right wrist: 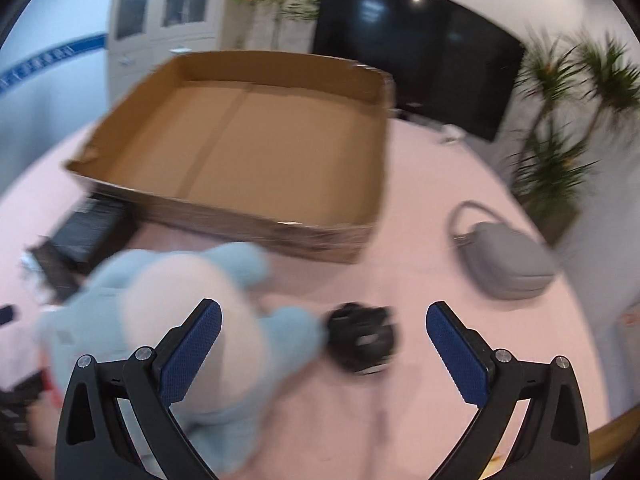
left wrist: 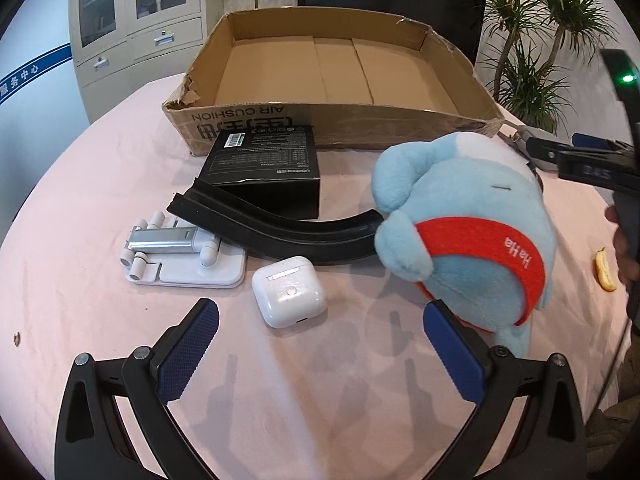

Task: Organize objects
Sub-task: 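Grasp the blue plush toy with the right gripper and lift it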

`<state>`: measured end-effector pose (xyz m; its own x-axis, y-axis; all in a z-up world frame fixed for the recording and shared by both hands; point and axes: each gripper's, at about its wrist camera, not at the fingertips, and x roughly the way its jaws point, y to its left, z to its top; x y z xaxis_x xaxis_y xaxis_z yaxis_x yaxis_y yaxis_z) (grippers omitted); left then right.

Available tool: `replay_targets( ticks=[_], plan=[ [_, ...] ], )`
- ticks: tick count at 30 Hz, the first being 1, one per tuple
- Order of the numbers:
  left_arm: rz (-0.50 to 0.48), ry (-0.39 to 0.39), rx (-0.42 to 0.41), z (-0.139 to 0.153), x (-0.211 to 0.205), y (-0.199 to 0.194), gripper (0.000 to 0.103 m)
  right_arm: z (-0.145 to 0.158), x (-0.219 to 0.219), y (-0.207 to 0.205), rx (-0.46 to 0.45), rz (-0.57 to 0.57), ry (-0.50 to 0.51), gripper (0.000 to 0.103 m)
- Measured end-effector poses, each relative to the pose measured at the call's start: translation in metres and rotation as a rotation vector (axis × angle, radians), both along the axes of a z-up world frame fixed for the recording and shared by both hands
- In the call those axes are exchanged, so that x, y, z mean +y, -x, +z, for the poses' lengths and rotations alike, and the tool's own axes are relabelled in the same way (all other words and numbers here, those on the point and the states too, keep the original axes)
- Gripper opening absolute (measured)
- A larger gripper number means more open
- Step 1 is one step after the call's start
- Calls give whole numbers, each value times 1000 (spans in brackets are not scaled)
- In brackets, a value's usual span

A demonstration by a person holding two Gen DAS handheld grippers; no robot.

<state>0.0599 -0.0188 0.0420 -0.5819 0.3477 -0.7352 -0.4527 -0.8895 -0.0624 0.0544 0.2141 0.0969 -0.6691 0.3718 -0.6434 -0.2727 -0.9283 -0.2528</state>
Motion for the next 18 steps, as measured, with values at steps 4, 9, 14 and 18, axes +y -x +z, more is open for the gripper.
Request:
replay_targets(
  ticks=[4, 9, 14, 18],
  plan=[
    [-43, -10, 1, 2, 8, -3, 102, -7, 14, 9, -31, -85, -147, 103],
    [-115, -21, -11, 0, 23, -7, 102, -27, 17, 16, -117, -43, -211, 103],
    [-130, -17, -18, -3, 30, -1, 102, -26, 4, -10, -126, 169, -118, 101],
    [-109, -71, -71, -6, 23, 9, 102, -12, 15, -30, -103, 276, 19, 101]
  ],
)
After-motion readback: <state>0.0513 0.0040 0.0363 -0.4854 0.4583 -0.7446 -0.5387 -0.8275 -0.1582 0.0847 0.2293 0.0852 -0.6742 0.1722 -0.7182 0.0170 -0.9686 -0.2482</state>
